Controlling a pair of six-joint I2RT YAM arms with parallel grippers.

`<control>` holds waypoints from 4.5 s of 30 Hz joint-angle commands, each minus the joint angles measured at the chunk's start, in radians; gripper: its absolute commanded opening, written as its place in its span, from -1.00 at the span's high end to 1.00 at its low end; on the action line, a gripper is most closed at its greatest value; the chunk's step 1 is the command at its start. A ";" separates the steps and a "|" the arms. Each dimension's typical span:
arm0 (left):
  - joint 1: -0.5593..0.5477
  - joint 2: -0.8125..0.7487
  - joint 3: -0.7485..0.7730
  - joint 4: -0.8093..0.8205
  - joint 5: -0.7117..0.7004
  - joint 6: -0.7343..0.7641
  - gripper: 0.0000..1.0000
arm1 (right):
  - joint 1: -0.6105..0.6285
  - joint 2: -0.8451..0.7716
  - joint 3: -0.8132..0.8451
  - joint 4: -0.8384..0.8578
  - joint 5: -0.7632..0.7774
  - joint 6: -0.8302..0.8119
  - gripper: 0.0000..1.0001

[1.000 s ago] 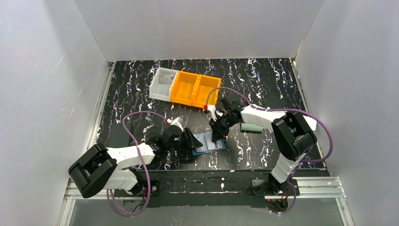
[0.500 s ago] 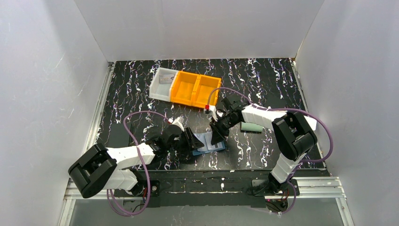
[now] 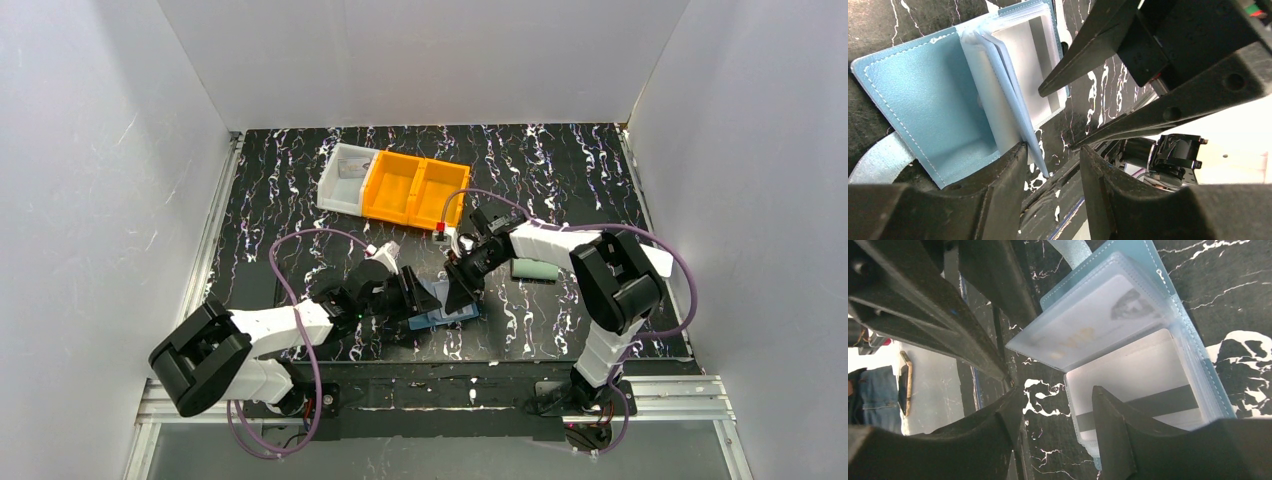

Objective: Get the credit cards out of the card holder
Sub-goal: Remove the credit card from the card holder.

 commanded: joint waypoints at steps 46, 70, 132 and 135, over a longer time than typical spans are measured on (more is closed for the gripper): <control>0.021 0.138 0.042 0.169 0.075 -0.036 0.41 | -0.055 0.079 0.053 -0.021 -0.211 0.027 -0.65; 0.021 0.185 0.010 0.253 0.088 -0.067 0.30 | -0.081 0.095 0.025 0.058 -0.247 0.118 -0.59; 0.052 0.053 -0.026 0.086 0.013 0.000 -0.09 | -0.109 0.101 0.017 0.065 -0.248 0.124 0.44; 0.052 0.078 -0.017 0.090 0.012 -0.004 -0.11 | -0.109 0.095 0.016 0.062 -0.248 0.117 0.46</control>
